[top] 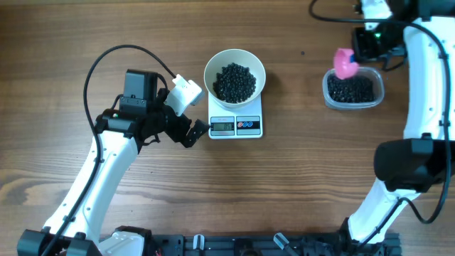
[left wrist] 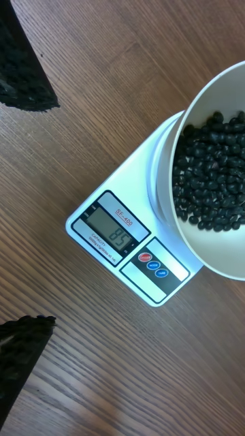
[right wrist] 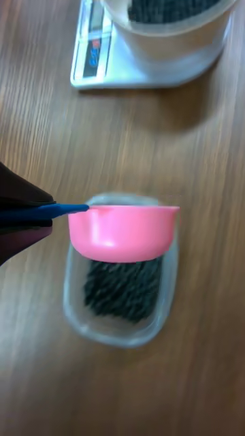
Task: Scoop item into bowl and weigh 150g on scale
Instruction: 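Return the scoop to the tub and dig into the black beans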
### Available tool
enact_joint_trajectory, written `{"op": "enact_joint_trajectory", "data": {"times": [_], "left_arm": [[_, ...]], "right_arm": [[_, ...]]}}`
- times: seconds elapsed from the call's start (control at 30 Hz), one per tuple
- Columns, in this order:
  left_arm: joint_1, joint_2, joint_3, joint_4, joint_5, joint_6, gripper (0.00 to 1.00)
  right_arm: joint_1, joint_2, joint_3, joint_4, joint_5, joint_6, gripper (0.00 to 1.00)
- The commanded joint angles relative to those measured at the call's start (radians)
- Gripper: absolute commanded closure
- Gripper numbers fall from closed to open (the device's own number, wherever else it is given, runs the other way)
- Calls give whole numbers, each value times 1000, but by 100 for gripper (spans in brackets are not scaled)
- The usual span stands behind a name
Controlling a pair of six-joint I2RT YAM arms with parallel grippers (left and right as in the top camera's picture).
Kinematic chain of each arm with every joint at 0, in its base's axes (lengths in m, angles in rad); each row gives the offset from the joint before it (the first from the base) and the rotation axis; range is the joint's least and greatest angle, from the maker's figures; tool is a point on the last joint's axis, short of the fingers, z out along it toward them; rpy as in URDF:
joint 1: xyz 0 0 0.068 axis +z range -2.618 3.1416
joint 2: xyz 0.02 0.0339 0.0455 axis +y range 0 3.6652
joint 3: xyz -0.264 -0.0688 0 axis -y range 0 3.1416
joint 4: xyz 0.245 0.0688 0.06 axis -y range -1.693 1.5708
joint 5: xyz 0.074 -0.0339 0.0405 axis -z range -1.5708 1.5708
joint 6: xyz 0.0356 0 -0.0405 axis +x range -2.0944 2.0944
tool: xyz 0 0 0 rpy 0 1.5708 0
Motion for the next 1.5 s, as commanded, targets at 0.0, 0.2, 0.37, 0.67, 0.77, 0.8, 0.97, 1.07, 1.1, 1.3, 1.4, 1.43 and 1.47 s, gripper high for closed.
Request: {"op": "enact_joint_trajectory", "data": {"times": [0.0, 0.2, 0.37, 0.67, 0.77, 0.8, 0.97, 1.07, 1.1, 1.3, 1.4, 1.43, 1.47], "left_arm": [[3, 2, -4, 0, 19, 5, 0], [3, 2, -4, 0, 19, 5, 0], [3, 2, -4, 0, 19, 5, 0], [3, 2, -4, 0, 19, 5, 0], [3, 2, -4, 0, 19, 5, 0], [3, 2, -4, 0, 19, 5, 0], [3, 2, -4, 0, 19, 5, 0], [3, 2, -4, 0, 19, 5, 0], [3, 2, -4, 0, 19, 5, 0], [3, 2, -4, 0, 19, 5, 0], [3, 2, -4, 0, 19, 5, 0], [3, 2, -4, 0, 19, 5, 0], [3, 2, -4, 0, 19, 5, 0]], "right_arm": [[-35, -11, -80, 0, 126, 39, 96], [-70, -10, -190, 51, 216, 38, 96], [-70, -6, -276, 123, 232, 31, 96], [-67, -1, -362, 172, 89, -10, 96], [-48, -1, -362, 173, 35, -13, 96], [-35, 0, -362, 173, 34, -13, 96], [1, 14, -362, 183, 29, 14, 96], [18, 54, -362, 171, 26, 21, 96], [26, 69, -362, 163, 26, 21, 96], [44, 83, -361, 144, -98, -16, 96], [29, 83, -355, 122, -154, -42, 96], [19, 83, -354, 118, -166, -42, 96], [7, 83, -354, 112, -178, -43, 96]]}}
